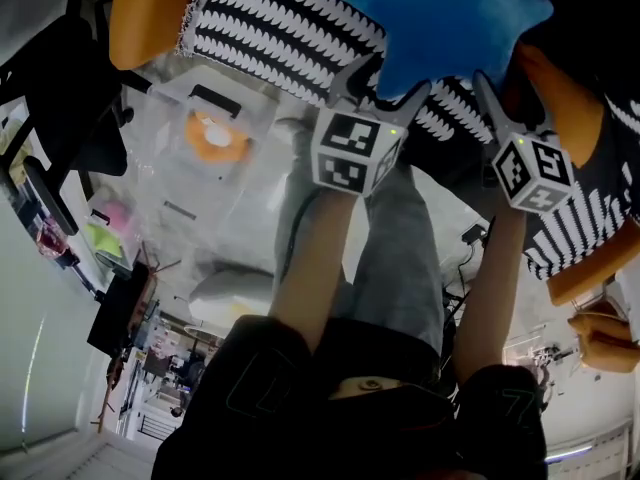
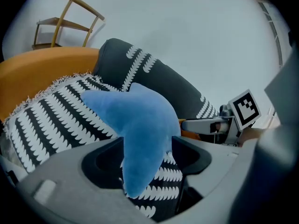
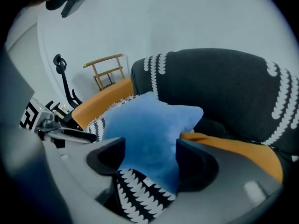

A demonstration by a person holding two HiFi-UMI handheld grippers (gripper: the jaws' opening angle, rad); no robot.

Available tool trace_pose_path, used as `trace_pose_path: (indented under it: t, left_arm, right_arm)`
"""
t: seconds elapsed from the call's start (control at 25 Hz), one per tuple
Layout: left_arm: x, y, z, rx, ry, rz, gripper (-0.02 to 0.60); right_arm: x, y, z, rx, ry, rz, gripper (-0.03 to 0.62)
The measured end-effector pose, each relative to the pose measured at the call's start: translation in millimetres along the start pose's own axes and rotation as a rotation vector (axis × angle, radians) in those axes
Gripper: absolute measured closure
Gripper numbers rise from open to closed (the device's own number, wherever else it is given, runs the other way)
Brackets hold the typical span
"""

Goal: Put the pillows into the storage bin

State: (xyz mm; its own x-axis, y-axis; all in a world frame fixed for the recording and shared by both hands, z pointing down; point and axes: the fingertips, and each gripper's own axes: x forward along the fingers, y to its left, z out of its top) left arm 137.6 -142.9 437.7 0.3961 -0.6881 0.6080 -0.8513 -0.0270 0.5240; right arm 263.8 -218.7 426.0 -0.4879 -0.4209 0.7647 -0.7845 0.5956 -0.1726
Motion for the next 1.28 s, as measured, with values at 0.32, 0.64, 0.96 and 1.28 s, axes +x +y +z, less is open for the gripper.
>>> trace_pose_path:
  t: [0.32, 0.64, 0.96, 1.28]
  left_arm:
    - [36.2, -4.0, 9.1, -0.008, 0.075, 0.018, 0.222]
    - [62.0, 17.9, 3.5, -0.061, 0.112, 0.085, 0.223]
    - [77.4, 36.8, 7.0, -0.043, 0.111, 0.117, 0.266]
    - [53.5, 27.6, 14.9, -0.104, 0.009, 0.061, 0.342]
  right_arm:
    - [24.7, -4.7, -2.8, -0.01, 0.151, 0.118, 0.198]
    - [60.2, -11.9, -8.1, 0.039, 0.259, 0.153, 0.145]
    - [79.3, -3.1, -2.4, 0.008, 0.264, 0.177, 0.215]
    - [56.4, 22.9, 13.7, -0.059, 0.17, 0.132, 0.354]
